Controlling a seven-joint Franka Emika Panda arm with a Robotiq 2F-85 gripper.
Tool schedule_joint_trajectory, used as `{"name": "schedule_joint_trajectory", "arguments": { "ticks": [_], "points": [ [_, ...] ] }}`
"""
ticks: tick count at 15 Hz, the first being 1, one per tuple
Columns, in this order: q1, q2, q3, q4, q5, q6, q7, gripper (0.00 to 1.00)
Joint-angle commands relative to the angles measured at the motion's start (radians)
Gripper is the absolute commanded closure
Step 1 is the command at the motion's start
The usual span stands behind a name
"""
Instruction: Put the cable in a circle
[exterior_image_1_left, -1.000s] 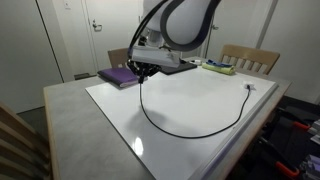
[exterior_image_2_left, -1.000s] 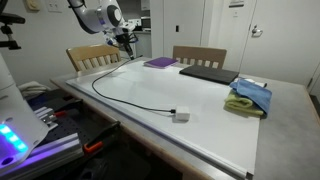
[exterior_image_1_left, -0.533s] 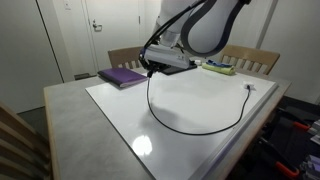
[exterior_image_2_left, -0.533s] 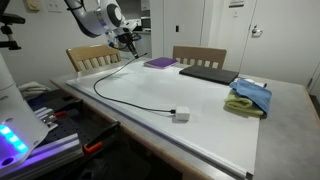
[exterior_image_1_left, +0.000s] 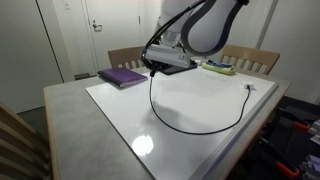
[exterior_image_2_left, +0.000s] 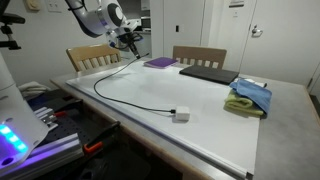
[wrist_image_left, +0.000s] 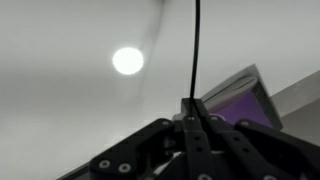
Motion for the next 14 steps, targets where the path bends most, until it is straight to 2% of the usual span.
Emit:
{"name": "schedule_joint_trajectory", "arguments": {
  "ticks": [1,2,4,7,10,14],
  "points": [
    [0.069,0.008,-0.106,0.001,0.006,-0.088,0.059,0.99],
    [0.092,0.013,-0.133,-0.002,0.049,-0.121,0.034,0.99],
    [0.096,0.006,-0.149,-0.002,0.054,-0.224,0.066,0.99],
    [0.057,-0.003,-0.112,-0.002,0.058,-0.362,0.161,0.99],
    [0.01,-0.019,-0.079,-0.021,0.05,-0.402,0.295,0.99],
    [-0.055,-0.041,-0.075,-0.069,0.038,-0.35,0.485,0.99]
  ]
}}
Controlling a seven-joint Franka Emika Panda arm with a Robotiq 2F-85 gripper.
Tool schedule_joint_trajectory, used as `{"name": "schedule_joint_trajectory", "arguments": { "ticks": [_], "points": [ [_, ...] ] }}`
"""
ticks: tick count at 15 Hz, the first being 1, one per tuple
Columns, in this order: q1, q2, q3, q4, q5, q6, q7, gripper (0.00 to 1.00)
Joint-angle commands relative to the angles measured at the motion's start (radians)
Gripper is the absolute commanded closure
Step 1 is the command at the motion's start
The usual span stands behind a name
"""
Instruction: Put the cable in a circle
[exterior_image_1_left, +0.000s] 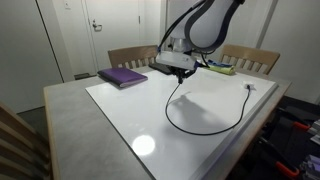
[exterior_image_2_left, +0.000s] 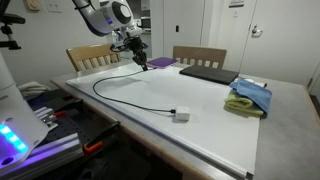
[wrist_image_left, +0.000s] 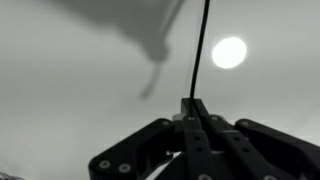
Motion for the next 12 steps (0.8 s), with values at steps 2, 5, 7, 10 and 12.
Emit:
{"name": "schedule_joint_trajectory", "arguments": {
  "ticks": [2,5,7,10,12],
  "points": [
    [-0.081,-0.045,0.007,-0.067,-0.039,0.047,0.175,0.99],
    [-0.116,-0.017,0.036,-0.028,-0.069,0.021,0.183,0.96],
    [-0.116,-0.016,0.035,-0.031,-0.068,0.026,0.189,0.96],
    [-0.155,-0.013,0.071,-0.011,-0.02,-0.026,0.245,0.99],
    [-0.214,-0.022,0.114,-0.011,0.01,-0.039,0.308,0.99]
  ]
}}
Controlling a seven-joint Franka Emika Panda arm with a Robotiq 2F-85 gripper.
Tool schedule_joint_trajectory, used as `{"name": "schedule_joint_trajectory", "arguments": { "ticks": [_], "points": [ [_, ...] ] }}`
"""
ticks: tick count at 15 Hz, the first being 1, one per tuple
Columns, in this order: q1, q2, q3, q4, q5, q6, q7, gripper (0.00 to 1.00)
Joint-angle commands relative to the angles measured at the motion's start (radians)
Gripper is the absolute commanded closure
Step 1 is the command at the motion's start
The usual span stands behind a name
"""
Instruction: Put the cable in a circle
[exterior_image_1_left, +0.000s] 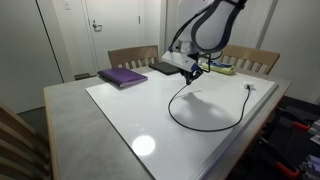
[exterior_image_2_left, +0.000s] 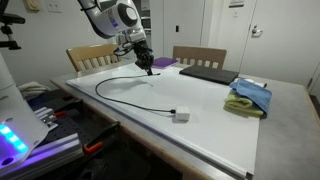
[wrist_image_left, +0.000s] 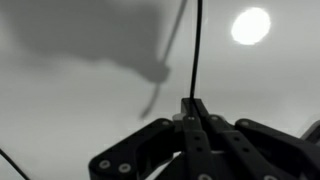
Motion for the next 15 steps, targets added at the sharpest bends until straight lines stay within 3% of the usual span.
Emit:
{"name": "schedule_joint_trajectory", "arguments": {
  "ticks": [1,7,15],
  "points": [
    [-0.128,-0.025,0.093,0.01,0.033,-0.037,0.098,0.99],
    [-0.344,-0.061,0.244,0.006,0.115,-0.057,0.258,0.99],
    [-0.532,-0.124,0.404,0.004,0.239,-0.172,0.494,0.99]
  ]
}}
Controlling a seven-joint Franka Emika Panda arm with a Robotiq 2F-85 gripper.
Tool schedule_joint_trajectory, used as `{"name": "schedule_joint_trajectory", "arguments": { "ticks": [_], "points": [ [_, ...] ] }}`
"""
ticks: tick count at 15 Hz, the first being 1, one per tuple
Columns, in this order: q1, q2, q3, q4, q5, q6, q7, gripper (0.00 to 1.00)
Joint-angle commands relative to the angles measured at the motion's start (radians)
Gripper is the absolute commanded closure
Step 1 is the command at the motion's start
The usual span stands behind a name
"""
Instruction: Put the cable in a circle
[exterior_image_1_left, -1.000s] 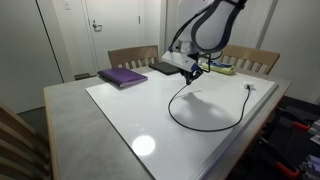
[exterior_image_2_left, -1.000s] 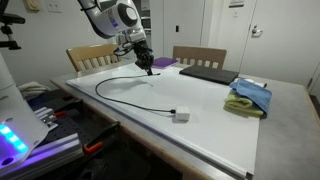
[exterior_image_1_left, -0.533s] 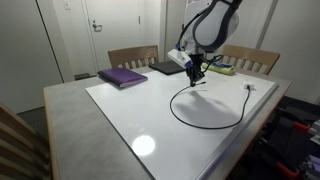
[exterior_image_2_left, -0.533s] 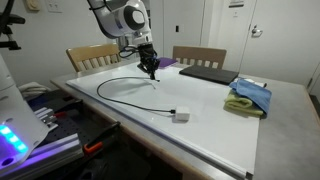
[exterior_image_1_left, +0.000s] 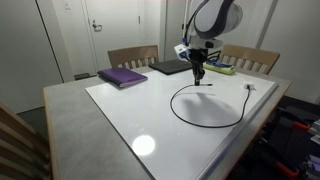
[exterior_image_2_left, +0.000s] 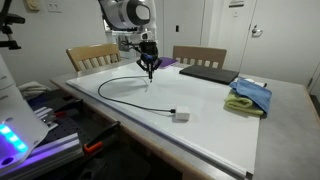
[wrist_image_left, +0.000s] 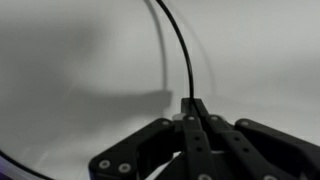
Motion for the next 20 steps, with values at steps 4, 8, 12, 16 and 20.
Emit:
{"name": "schedule_joint_trajectory", "arguments": {
  "ticks": [4,8,12,16,20],
  "points": [
    [-0.16,-0.038,0.156,-0.026,0.195,0.009,0.09,0.99],
    [-0.197,-0.028,0.175,-0.037,0.247,0.039,0.13,0.99],
    [-0.209,-0.018,0.166,-0.036,0.242,0.061,0.175,0.99],
    [-0.207,-0.016,0.152,-0.03,0.2,0.056,0.206,0.77],
    [-0.21,-0.022,0.143,-0.02,0.143,0.02,0.193,0.49]
  ]
}}
